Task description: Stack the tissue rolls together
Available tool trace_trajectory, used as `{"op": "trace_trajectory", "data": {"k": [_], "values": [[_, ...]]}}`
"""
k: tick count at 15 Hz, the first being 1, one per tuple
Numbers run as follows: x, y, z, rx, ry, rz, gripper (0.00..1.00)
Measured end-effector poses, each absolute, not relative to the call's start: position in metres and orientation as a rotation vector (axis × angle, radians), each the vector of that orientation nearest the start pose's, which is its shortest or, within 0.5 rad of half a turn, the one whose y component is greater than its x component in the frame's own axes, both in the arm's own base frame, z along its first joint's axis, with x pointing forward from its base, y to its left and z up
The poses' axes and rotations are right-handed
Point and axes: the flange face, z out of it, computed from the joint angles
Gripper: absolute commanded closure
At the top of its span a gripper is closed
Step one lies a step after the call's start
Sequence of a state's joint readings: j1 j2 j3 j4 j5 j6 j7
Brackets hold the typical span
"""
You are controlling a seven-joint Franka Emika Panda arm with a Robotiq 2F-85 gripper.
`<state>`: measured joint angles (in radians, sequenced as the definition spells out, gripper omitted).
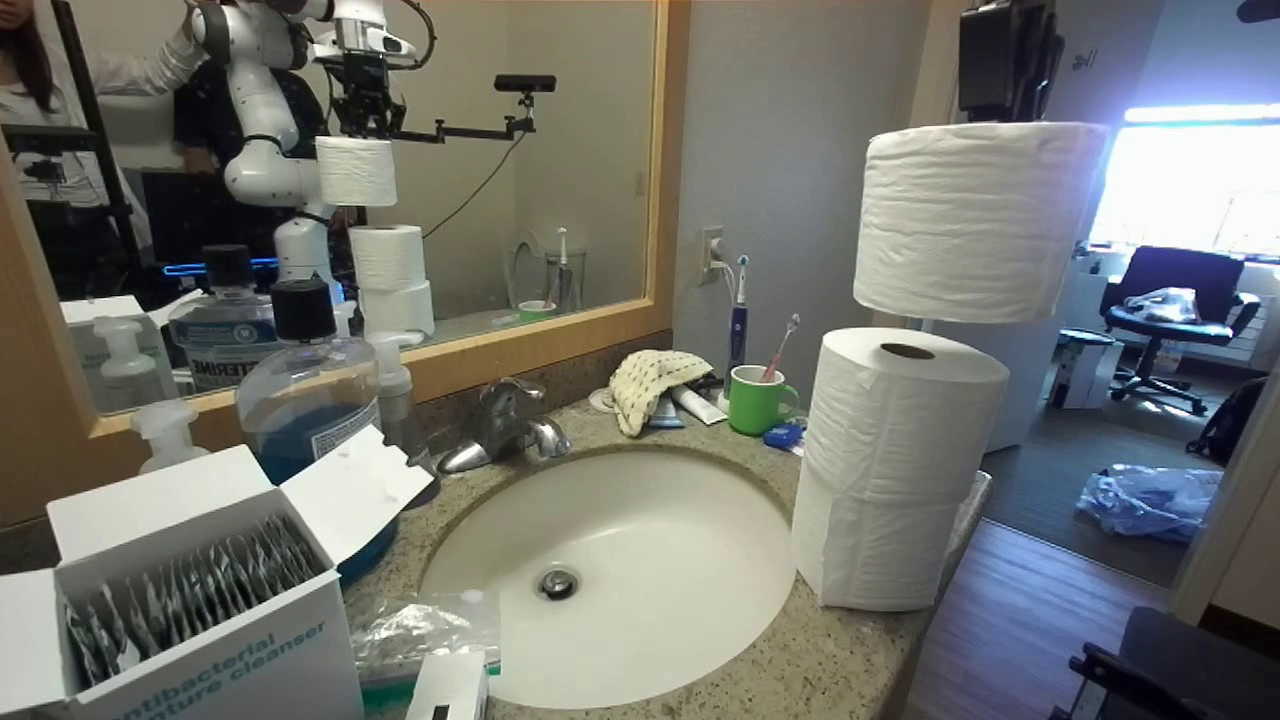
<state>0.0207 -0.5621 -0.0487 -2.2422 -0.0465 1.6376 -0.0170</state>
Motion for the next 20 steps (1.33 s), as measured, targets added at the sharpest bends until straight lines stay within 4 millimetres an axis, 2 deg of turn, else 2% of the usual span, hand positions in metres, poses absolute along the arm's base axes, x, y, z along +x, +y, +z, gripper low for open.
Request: {"op": "trace_trajectory", "data": {"k": [10, 20], "values": [[0.377, -0.022, 0.566, -3.159, 0.012, 0.097, 0.87], [0.379, -0.042, 0.546, -3.143, 0.078, 0.148, 0.87]]}}
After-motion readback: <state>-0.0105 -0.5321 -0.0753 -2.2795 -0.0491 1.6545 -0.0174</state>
